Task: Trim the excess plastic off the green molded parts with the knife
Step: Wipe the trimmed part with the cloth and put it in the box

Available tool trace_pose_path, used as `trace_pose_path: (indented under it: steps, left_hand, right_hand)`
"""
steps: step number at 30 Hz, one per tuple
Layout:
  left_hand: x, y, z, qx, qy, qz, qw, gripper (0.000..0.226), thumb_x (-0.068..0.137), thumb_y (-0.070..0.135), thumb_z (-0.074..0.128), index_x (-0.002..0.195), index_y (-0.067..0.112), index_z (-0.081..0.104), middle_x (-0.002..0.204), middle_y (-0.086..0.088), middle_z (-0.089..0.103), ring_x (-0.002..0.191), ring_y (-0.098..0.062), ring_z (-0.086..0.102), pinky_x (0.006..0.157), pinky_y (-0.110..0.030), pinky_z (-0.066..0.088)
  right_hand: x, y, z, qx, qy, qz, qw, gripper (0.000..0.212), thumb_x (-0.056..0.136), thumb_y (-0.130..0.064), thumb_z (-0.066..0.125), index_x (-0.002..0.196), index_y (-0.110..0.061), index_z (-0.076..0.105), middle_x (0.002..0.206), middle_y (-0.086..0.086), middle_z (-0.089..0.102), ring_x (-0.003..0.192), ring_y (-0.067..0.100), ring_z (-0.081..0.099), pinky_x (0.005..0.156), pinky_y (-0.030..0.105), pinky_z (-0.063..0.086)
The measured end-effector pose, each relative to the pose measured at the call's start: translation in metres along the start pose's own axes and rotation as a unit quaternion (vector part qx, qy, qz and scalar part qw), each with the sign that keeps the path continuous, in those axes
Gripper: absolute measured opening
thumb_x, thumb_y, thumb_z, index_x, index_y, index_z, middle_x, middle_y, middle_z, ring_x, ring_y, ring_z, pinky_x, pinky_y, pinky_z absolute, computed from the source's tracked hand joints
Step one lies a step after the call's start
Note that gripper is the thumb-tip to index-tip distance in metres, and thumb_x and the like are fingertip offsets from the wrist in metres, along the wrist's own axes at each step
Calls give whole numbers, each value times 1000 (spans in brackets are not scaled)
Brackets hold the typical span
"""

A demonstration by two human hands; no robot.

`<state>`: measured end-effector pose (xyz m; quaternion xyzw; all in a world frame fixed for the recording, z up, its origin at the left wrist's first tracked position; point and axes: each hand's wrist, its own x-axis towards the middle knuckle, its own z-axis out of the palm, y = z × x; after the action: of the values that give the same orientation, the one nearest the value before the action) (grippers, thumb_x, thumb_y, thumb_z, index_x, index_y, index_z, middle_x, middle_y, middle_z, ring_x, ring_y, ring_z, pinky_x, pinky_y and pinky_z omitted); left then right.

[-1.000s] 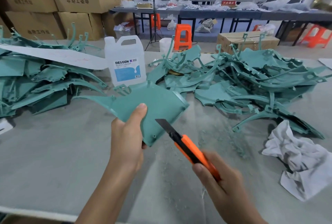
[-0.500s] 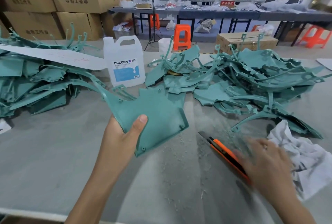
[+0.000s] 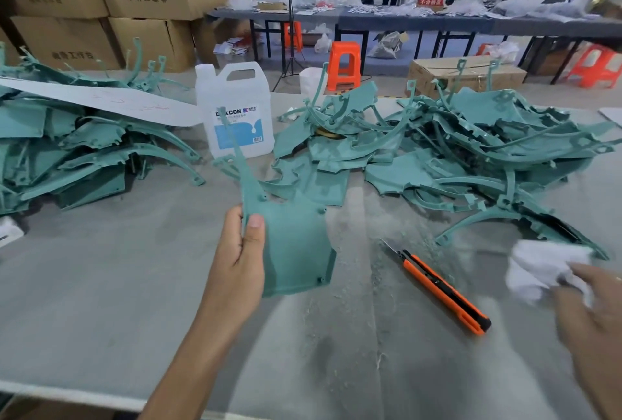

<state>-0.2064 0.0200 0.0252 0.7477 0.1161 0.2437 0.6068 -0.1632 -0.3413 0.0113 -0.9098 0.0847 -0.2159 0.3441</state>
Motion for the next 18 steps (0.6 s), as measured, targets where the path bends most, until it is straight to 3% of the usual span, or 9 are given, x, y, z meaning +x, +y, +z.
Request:
trace_pose_path:
  steps: [1, 3, 5, 8, 11, 13, 14, 16, 18]
  left_hand:
    - [-3, 3, 8, -19, -16, -11, 1000, 20, 105, 47, 38, 102, 37, 55, 99, 11, 68, 92, -11, 65, 85, -48, 54]
    - [-14, 10, 26, -72, -67, -33, 995, 21, 100, 48, 42, 107, 38, 59, 107, 6, 70, 103, -19, 67, 95, -55, 52]
    - [-26, 16, 47, -130, -121, -53, 983, 25, 98, 47, 44, 113, 36, 61, 115, -4, 70, 110, -29, 65, 100, -59, 48]
    - [-35, 22, 62, -169, -97, -69, 978, 41, 94, 55, 43, 125, 34, 60, 124, 1, 69, 121, -19, 63, 106, -46, 46]
    - [-30, 23, 53, -213, -61, -112, 969, 65, 93, 69, 41, 124, 16, 63, 120, -6, 72, 115, -19, 67, 93, -30, 54]
    - [-28, 27, 45, -248, -42, -132, 959, 62, 87, 65, 46, 122, 19, 65, 119, -8, 73, 112, -24, 69, 90, -38, 58]
    - [-26, 28, 40, -255, -10, -124, 959, 57, 85, 61, 48, 123, 23, 65, 121, -6, 72, 114, -25, 68, 97, -45, 54]
    - [-23, 27, 30, -245, 55, -80, 965, 43, 93, 59, 52, 119, 30, 68, 121, 2, 73, 116, -22, 67, 104, -50, 47]
    - [-17, 27, 22, -195, 72, -19, 978, 35, 95, 61, 48, 107, 38, 72, 110, 8, 75, 105, -13, 70, 95, -44, 51]
  right_hand:
    - [-4, -19, 10, 29, 23, -6, 999, 32, 85, -48, 52, 102, -30, 72, 105, 20, 61, 95, 36, 55, 92, 40, 48]
    - [-24, -65, 33, 90, 29, -150, 984, 29, 88, -22, 57, 112, -16, 71, 115, 8, 60, 104, 22, 56, 97, 16, 40]
    - [-44, -111, 58, 165, -38, -226, 959, 34, 94, -12, 56, 126, -21, 67, 129, 1, 57, 120, 19, 54, 104, 23, 40]
    - [-78, -146, 92, 239, -112, -248, 932, 45, 99, -9, 50, 142, -18, 53, 153, 3, 46, 148, 21, 34, 120, 46, 29]
    - [-99, -156, 102, 271, -130, -326, 896, 47, 100, -9, 45, 146, -9, 51, 155, 3, 46, 149, 19, 35, 123, 40, 25]
    - [-85, -146, 103, 244, -135, -369, 887, 48, 98, -6, 45, 145, -13, 51, 153, 0, 48, 148, 17, 36, 122, 34, 26]
    - [-74, -139, 103, 215, -132, -357, 899, 49, 98, -3, 47, 145, -15, 52, 151, -2, 49, 147, 18, 38, 120, 33, 28]
    - [-50, -127, 103, 219, -142, -223, 939, 48, 100, 0, 49, 143, -21, 55, 144, -5, 54, 140, 21, 47, 111, 28, 37]
    - [-41, -121, 97, 315, -202, -89, 923, 43, 104, 0, 49, 139, -22, 60, 133, -1, 65, 127, 26, 59, 105, 38, 46]
